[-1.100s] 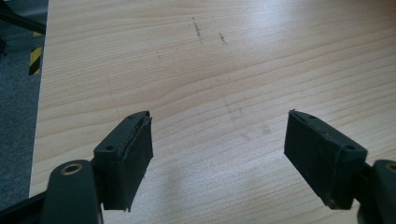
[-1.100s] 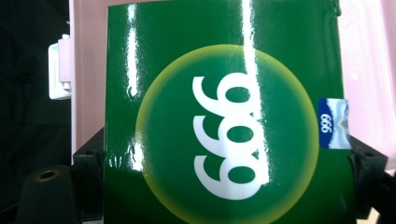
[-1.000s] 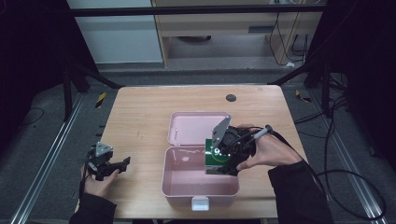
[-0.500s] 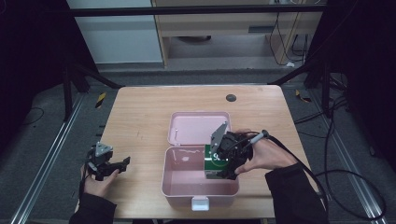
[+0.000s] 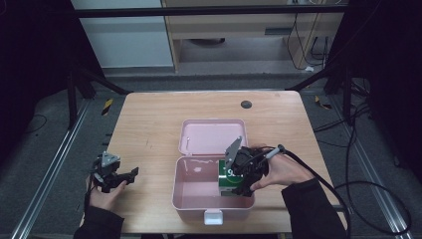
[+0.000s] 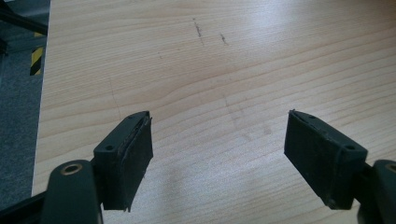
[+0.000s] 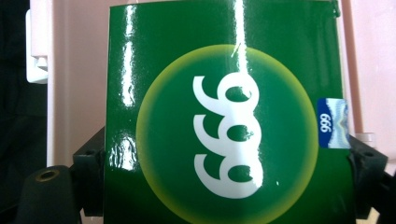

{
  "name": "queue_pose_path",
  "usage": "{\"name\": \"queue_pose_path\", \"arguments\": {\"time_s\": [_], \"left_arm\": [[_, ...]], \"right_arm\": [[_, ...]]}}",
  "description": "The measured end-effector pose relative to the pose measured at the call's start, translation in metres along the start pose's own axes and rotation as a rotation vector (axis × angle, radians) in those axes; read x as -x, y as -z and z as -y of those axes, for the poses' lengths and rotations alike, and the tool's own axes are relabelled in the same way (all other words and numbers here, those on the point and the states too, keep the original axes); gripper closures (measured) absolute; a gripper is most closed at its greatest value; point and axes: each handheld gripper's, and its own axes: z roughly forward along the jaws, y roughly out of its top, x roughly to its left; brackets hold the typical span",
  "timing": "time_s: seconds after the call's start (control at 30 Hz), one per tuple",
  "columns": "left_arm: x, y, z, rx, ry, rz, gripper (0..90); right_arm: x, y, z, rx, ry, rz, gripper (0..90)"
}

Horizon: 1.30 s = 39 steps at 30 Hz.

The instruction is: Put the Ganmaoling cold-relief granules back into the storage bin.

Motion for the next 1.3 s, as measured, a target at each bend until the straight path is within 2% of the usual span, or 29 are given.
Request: {"name": "queue_pose_path", "arguments": {"time_s": [0.3,0.6,1.03,1.23,1.3], "left_arm": [[0.000,0.000,0.000,-0.001,0.000,0.000,22.8],[0.000,0.000,0.000,-0.002,0.000,0.000,22.8],[-0.001,0.000,0.000,0.000,0.002,0.000,22.8],[0.000,0.000,0.000,-0.004,-0.003,0.001,22.6],[0.000,0.000,0.000,-0.007,-0.003,0.002,22.6]], "right_arm": [[-0.002,-0.011,0.001,-0.026,0.012,-0.006,15.9],[-0.001,-0.023,0.007,-0.012,-0.003,-0.017,15.9],[0.002,-0.039,0.011,-0.030,0.004,-0.028,15.1],[0.005,-0.046,0.012,-0.089,0.003,-0.025,14.2],[0.005,-0.047,0.013,-0.090,0.003,-0.026,14.0]]}}
